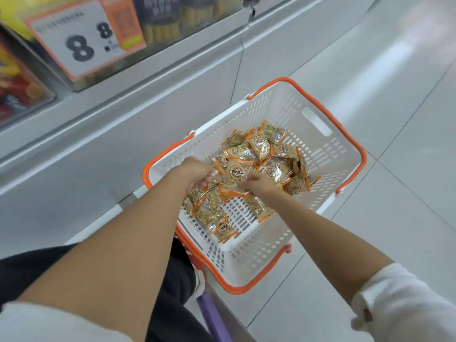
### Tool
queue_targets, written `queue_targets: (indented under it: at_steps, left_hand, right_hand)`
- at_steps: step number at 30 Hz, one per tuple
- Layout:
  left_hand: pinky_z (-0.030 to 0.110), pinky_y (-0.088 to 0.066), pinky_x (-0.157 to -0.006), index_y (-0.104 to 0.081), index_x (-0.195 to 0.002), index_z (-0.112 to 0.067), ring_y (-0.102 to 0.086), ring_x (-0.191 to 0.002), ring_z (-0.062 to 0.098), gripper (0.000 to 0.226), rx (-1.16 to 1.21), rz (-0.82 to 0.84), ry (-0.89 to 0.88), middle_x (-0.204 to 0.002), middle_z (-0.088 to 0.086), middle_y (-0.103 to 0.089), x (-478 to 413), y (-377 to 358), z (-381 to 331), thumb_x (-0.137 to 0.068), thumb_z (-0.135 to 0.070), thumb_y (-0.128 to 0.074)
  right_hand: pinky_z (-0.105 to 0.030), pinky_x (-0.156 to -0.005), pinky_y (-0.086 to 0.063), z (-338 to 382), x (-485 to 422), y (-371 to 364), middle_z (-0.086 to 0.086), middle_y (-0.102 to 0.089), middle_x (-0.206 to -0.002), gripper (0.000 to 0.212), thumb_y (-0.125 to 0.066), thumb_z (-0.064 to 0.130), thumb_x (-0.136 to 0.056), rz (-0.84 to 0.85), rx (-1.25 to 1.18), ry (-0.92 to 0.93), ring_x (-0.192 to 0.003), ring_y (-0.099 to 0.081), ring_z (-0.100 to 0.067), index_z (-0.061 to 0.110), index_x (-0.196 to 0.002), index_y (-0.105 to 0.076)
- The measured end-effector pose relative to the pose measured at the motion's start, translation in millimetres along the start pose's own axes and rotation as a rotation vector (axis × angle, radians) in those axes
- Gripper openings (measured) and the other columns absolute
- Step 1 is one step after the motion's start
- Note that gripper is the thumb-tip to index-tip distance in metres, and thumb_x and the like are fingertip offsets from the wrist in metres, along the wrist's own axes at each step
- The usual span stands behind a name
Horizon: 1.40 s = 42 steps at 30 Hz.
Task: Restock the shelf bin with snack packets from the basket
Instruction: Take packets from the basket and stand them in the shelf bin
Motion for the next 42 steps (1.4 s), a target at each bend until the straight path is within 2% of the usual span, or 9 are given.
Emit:
queue_targets:
  at_steps: [4, 8, 10, 12, 15, 24, 29, 33, 42]
  left_hand:
    - [0.023, -0.057, -0.068, -0.062, -0.112, -0.01, -0.065, -0.09, 0.012, 0.035, 0.067, 0.046, -0.145, -0.107, 0.004, -0.067, 40, 4, -21, -0.083, -0.025, -0.075]
    - [0.022, -0.057, -0.07, -0.063, -0.093, -0.009, -0.062, -0.076, 0.013, 0.014, 0.11, 0.006, -0.339, -0.087, 0.005, -0.066, 90, 21, -53, -0.084, -0.007, -0.073]
    - [0.021, -0.059, -0.067, -0.064, -0.104, 0.0, -0.064, -0.075, 0.015, 0.023, 0.103, -0.013, -0.411, -0.093, 0.01, -0.067, 113, 38, -67, -0.083, -0.004, -0.073]
    - [0.02, -0.059, -0.067, -0.062, -0.114, 0.004, -0.065, -0.076, 0.015, 0.034, 0.085, -0.026, -0.471, -0.099, 0.013, -0.067, 139, 56, -83, -0.083, -0.004, -0.073]
    - [0.021, -0.059, -0.073, -0.064, -0.112, 0.005, -0.066, -0.076, 0.016, 0.029, 0.09, -0.056, -0.57, -0.094, 0.011, -0.068, 184, 80, -105, -0.084, -0.003, -0.07]
    - [0.021, -0.059, -0.063, -0.069, -0.103, 0.003, -0.067, -0.064, 0.01, 0.017, 0.09, -0.195, -0.804, -0.081, 0.008, -0.069, 308, 155, -149, -0.089, -0.005, -0.065]
    - [0.022, -0.059, -0.069, -0.071, -0.105, -0.003, -0.069, -0.075, 0.014, 0.017, 0.069, -0.291, -0.873, -0.092, 0.01, -0.072, 366, 208, -160, -0.089, -0.009, -0.066]
    - [0.019, -0.056, -0.062, -0.068, -0.109, 0.0, -0.069, -0.071, 0.012, 0.022, 0.052, -0.418, -0.956, -0.092, 0.009, -0.071, 413, 262, -167, -0.089, -0.007, -0.066]
    - [0.026, -0.058, -0.077, -0.065, -0.118, -0.01, -0.071, -0.095, 0.018, 0.027, 0.144, -0.589, -0.97, -0.106, 0.008, -0.072, 471, 402, -166, -0.092, -0.017, -0.065]
  right_hand:
    - [-0.026, -0.059, -0.044, 57, 47, 22, -0.008, -0.051, -0.072, 0.023, -0.072, 0.007, -0.085, 0.269, -0.052, 0.18, -0.065, -0.051, -0.019, 0.011, -0.076, -0.051]
    - [-0.022, -0.064, -0.045, 120, 96, 38, -0.001, -0.057, -0.068, 0.023, -0.067, 0.004, -0.088, 0.352, -0.067, 0.321, -0.067, -0.056, -0.012, 0.015, -0.069, -0.057]
    - [-0.024, -0.069, -0.047, 150, 119, 42, 0.003, -0.061, -0.07, 0.018, -0.068, 0.016, -0.089, 0.368, -0.055, 0.387, -0.069, -0.058, -0.01, 0.016, -0.071, -0.067]
    - [-0.033, -0.08, -0.049, 179, 139, 45, -0.007, -0.062, -0.082, 0.02, -0.07, 0.026, -0.086, 0.345, -0.075, 0.454, -0.079, -0.059, -0.016, 0.007, -0.088, -0.069]
    - [-0.023, -0.076, -0.047, 218, 169, 47, -0.01, -0.062, -0.091, 0.023, -0.065, 0.023, -0.092, 0.309, -0.042, 0.527, -0.081, -0.058, -0.014, 0.002, -0.101, -0.068]
    - [-0.015, -0.064, -0.05, 330, 265, 36, 0.005, -0.071, -0.073, 0.017, -0.059, 0.017, -0.096, 0.309, 0.018, 0.766, -0.068, -0.065, -0.004, 0.011, -0.085, -0.07]
    - [-0.029, -0.079, -0.055, 390, 310, 13, -0.011, -0.07, -0.093, 0.023, -0.062, 0.023, -0.094, 0.259, 0.066, 0.889, -0.089, -0.064, -0.02, 0.004, -0.102, -0.072]
    - [-0.036, -0.092, -0.054, 445, 348, -22, -0.006, -0.074, -0.107, 0.019, -0.069, 0.021, -0.09, 0.246, 0.102, 1.019, -0.102, -0.068, -0.021, 0.018, -0.108, -0.07]
    - [-0.015, -0.071, -0.055, 561, 389, -119, -0.007, -0.07, -0.097, 0.019, -0.072, 0.003, -0.085, 0.217, 0.109, 1.23, -0.08, -0.066, -0.01, 0.006, -0.103, -0.068]
Point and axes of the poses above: each hand's wrist, its own x-axis away from the middle knuckle, its own y-axis out of the back of the hand, z = x × y, the point moved 1 cm from there along -x, towards the middle knuckle
